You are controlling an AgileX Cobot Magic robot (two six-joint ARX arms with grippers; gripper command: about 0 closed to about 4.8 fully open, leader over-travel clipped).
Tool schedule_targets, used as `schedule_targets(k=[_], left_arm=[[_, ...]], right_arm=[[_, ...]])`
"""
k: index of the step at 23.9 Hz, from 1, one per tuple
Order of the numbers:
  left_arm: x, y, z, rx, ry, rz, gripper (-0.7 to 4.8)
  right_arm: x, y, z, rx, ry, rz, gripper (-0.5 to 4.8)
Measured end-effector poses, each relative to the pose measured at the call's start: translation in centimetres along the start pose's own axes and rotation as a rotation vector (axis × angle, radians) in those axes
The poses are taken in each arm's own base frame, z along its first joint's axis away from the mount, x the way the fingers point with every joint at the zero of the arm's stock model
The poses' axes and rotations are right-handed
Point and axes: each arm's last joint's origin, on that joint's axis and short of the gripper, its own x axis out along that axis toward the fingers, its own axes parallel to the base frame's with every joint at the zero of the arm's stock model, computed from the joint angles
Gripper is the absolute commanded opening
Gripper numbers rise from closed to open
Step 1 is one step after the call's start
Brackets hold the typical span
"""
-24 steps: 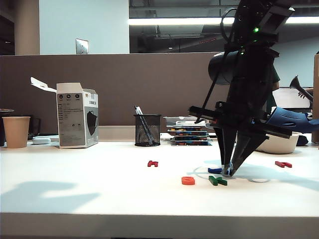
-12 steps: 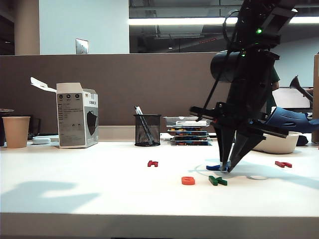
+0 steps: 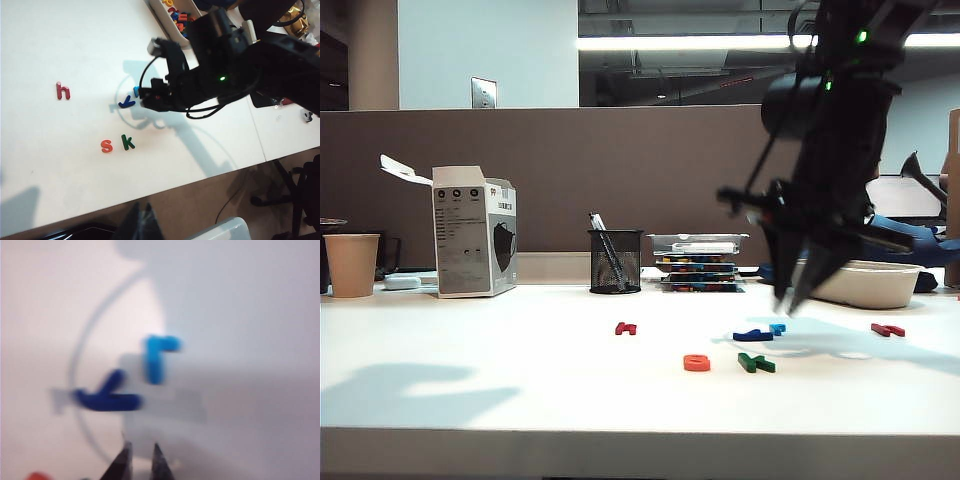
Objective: Select the appropriate letters from the row of letter magnets placed on the table to arrange into the word "sky".
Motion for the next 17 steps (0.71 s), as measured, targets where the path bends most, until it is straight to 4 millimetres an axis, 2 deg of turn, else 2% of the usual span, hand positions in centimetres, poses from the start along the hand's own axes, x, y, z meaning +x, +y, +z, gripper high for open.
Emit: schedule_targets(k=[2,6,11,17], left_arm=[[0.0,0.0,0.0,0.000,0.000,0.000,-0.05],[0.0,0.0,0.0,0.000,0.000,0.000,-0.05],[0.0,0.0,0.0,0.000,0.000,0.000,-0.05],[0.0,0.0,0.0,0.000,0.000,0.000,-0.05]], right_arm=[[-0.6,0.5,0.3,0.007,-0.032,0.053,0.55],[-0.2,1.2,0.0,0.019,-0.025,0.050,0.55],[-0.2,1.5,0.6,0.024,-0.092,0.063,0.56],[-0.3,1.6,0.9,0.023,-0.123,0.061,1.12]])
